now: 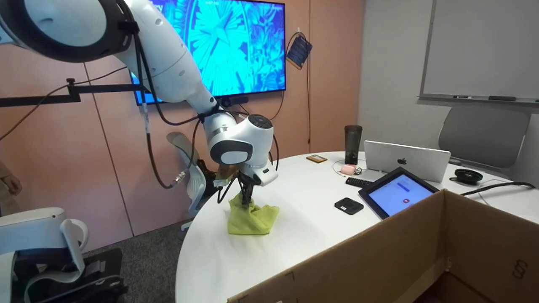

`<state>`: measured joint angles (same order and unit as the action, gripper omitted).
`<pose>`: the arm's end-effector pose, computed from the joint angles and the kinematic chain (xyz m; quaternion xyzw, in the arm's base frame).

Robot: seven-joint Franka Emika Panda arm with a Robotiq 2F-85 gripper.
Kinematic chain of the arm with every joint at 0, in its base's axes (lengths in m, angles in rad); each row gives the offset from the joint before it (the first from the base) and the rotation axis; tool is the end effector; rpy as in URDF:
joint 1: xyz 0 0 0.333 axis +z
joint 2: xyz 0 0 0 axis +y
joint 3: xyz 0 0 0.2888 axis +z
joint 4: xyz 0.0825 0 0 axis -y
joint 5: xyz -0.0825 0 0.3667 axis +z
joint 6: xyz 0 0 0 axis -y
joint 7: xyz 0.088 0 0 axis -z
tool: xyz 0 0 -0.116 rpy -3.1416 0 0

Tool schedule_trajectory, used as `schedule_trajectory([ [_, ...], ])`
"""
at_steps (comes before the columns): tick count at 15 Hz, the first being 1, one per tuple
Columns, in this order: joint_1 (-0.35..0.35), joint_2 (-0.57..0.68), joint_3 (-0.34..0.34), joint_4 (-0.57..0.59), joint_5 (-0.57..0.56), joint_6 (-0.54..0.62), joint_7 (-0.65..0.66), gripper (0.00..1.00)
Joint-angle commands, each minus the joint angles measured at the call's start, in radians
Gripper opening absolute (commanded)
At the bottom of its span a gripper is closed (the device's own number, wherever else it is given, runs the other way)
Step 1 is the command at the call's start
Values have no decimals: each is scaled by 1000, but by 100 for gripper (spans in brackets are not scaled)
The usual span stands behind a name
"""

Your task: Put the marker on the towel then put the towel in the box

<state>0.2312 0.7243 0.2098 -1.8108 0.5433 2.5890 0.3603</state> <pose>0.5702 0.2557 0.1359 -0.9534 0.2115 0.0639 0.2053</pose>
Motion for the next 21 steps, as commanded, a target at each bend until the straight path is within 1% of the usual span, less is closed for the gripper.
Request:
schedule_trajectory([
  [1, 23, 21, -14, 57, -35, 12, 59, 69],
  [2, 32, 14, -21, 54, -46, 28, 69, 76],
  [3, 35, 7, -23, 52, -50, 42, 74, 85],
  [5, 38, -20, -34, 39, -60, 88, 87, 99],
  [7, 41, -54, -51, 17, -72, 140, 104, 100],
  [9, 32, -95, -53, -22, -74, 173, 98, 100],
  [11, 21, -136, -50, -72, -76, 169, 78, 100],
  [13, 25, -167, -53, -127, -85, 170, 72, 100],
  [15, 19, -197, -39, -187, -87, 167, 51, 100],
  [18, 56, -212, -58, -264, -127, 176, 79, 100],
  [20, 82, -208, -74, -295, -168, 183, 95, 100],
  [21, 105, -199, -94, -298, -199, 182, 119, 100],
])
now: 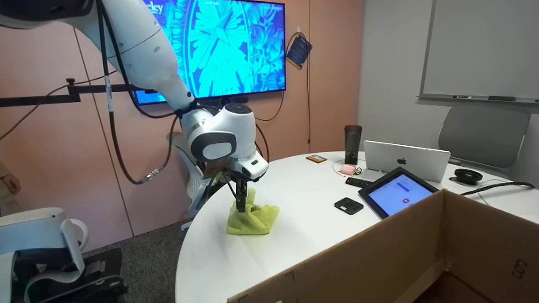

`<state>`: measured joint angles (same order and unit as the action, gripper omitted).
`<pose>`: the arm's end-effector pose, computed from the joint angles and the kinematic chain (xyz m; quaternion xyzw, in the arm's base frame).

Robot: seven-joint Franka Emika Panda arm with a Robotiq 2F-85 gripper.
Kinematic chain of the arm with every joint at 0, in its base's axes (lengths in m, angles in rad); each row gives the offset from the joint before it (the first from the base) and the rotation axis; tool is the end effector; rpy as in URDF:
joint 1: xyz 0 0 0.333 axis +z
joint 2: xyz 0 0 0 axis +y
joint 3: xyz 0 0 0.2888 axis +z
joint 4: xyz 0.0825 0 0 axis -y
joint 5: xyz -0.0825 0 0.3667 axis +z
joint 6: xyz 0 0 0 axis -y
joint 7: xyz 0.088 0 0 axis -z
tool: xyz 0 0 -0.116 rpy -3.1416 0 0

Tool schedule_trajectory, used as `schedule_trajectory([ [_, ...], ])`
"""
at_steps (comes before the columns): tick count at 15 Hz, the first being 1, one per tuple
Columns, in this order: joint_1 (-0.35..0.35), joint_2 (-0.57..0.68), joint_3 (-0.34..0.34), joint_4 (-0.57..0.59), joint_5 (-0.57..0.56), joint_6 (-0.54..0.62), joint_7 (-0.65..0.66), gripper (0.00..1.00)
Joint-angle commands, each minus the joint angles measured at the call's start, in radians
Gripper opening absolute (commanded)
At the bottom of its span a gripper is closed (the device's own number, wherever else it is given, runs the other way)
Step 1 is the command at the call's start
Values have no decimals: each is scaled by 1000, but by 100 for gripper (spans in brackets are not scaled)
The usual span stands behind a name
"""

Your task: Put the marker on the towel then put the towel in the box

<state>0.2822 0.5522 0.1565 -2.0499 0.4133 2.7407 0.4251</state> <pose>0.5330 0.2349 0.1617 -0.9707 0.1899 -0.0030 0.1474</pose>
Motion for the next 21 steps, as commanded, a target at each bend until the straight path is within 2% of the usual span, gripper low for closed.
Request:
schedule_trajectory([
  [1, 70, -23, -54, -65, -94, 32, 67, 100],
  [6, 162, 11, -141, -52, -214, 70, 167, 100],
  [9, 190, 43, -168, -22, -265, 85, 193, 100],
  [15, 91, 119, -51, 91, -239, 36, 28, 100],
  [17, 95, 152, -62, 145, -262, 11, 6, 100],
  [19, 130, 195, -121, 199, -299, -18, 31, 100],
  [21, 110, 224, -124, 239, -311, -60, 12, 100],
])
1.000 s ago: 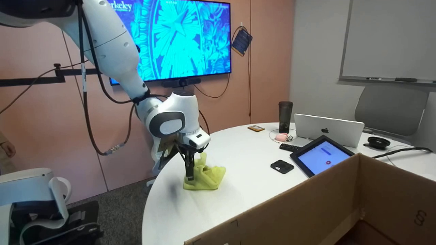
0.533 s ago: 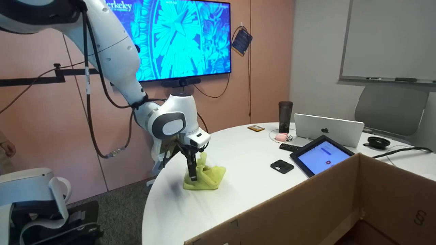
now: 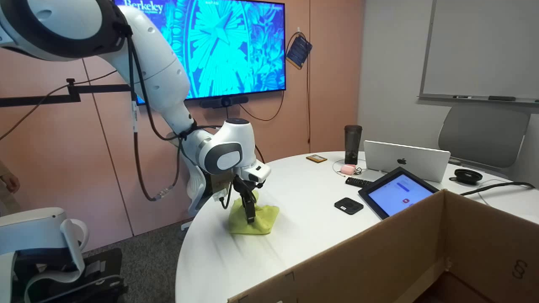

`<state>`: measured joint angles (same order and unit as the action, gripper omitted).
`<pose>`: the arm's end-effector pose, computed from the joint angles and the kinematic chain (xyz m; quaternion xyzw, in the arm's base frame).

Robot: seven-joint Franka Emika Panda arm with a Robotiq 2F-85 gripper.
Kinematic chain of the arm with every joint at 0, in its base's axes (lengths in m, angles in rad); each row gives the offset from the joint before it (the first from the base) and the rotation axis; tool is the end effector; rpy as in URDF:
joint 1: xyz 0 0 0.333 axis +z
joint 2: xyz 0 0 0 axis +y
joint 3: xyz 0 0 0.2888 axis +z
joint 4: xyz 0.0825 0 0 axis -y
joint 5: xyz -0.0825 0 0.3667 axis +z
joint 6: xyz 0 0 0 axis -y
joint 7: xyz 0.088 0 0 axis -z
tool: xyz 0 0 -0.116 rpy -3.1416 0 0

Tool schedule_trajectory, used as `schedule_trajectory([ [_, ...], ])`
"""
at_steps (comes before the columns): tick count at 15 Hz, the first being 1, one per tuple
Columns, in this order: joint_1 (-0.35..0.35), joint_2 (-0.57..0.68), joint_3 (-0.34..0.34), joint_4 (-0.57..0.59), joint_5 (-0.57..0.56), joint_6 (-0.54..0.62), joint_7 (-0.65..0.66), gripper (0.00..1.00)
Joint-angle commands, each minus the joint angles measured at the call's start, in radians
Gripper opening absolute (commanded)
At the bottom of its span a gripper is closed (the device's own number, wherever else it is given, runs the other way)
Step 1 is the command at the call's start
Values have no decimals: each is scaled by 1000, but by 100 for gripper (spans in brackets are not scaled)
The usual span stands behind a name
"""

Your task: Put the marker on the towel then put the towel in the box

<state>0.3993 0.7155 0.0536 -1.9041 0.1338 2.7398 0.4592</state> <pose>0.5482 0.2611 0.1158 -0.9946 0.0705 -0.0328 0.0683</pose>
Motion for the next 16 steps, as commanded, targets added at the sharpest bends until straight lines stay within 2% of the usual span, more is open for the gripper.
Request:
schedule_trajectory([
  [1, -1, 77, -35, 109, -46, -76, -21, 100],
  [10, -7, 182, -1, 232, -81, -247, -98, 100],
  [11, -4, 186, -5, 239, -87, -259, -96, 93],
  [12, 1, 188, -13, 243, -98, -269, -89, 72],
  [14, 2, 186, -22, 242, -108, -282, -78, 68],
  [16, -1, 173, -26, 226, -111, -280, -73, 54],
])
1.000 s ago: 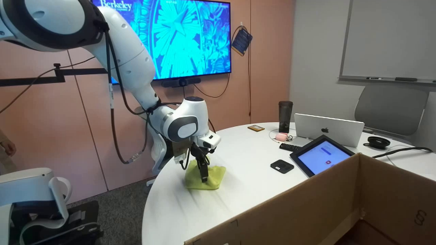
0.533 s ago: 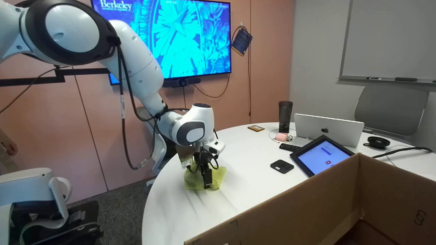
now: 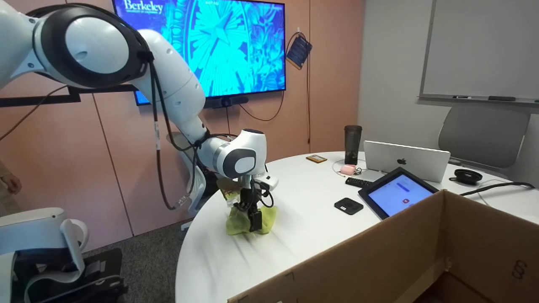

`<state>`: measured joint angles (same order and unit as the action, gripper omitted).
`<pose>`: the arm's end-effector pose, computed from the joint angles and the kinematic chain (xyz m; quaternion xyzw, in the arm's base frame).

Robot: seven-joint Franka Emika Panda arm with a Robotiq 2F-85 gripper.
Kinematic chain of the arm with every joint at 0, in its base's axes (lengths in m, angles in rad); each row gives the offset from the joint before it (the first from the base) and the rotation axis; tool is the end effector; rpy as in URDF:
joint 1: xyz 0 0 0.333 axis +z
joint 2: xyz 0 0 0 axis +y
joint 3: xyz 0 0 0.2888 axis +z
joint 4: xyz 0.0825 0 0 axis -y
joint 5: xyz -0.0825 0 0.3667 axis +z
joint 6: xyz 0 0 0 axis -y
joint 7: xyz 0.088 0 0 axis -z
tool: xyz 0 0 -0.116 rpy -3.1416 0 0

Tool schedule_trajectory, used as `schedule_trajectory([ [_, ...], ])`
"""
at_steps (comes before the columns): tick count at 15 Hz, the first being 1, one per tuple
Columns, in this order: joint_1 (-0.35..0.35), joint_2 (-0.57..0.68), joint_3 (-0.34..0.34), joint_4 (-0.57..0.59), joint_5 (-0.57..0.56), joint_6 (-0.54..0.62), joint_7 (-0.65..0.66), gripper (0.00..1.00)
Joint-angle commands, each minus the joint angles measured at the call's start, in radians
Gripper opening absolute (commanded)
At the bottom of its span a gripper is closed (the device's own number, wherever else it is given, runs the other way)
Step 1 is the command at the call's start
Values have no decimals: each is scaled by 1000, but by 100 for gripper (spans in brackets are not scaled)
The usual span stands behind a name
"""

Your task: Put the marker on the towel then put the towel in the box

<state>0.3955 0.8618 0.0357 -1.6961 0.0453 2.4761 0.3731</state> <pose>0.5655 0.2595 0.0754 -0.9988 -0.0050 0.0481 0.0089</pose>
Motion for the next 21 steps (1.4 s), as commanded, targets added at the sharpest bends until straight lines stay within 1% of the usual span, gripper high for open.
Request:
schedule_trajectory([
  [1, -3, 15, -7, 7, -18, -12, 12, 45],
  [6, -5, -44, -20, -48, -19, 10, 26, 7],
  [7, -4, -61, -25, -64, -20, 17, 33, 3],
  [8, -6, -82, -29, -83, -20, 26, 34, 1],
  [9, -7, -108, -35, -107, -21, 41, 38, 5],
  [10, -10, -130, -40, -126, -22, 50, 38, 5],
  [12, -16, -190, -58, -175, -24, 82, 47, 0],
  [14, -20, -247, -79, -217, -28, 112, 61, 3],
  [15, -27, -273, -84, -231, -26, 119, 64, 1],
  [20, -51, -393, -144, -297, -41, 158, 135, 2],
  [21, -46, -443, -160, -336, -48, 166, 167, 2],
])
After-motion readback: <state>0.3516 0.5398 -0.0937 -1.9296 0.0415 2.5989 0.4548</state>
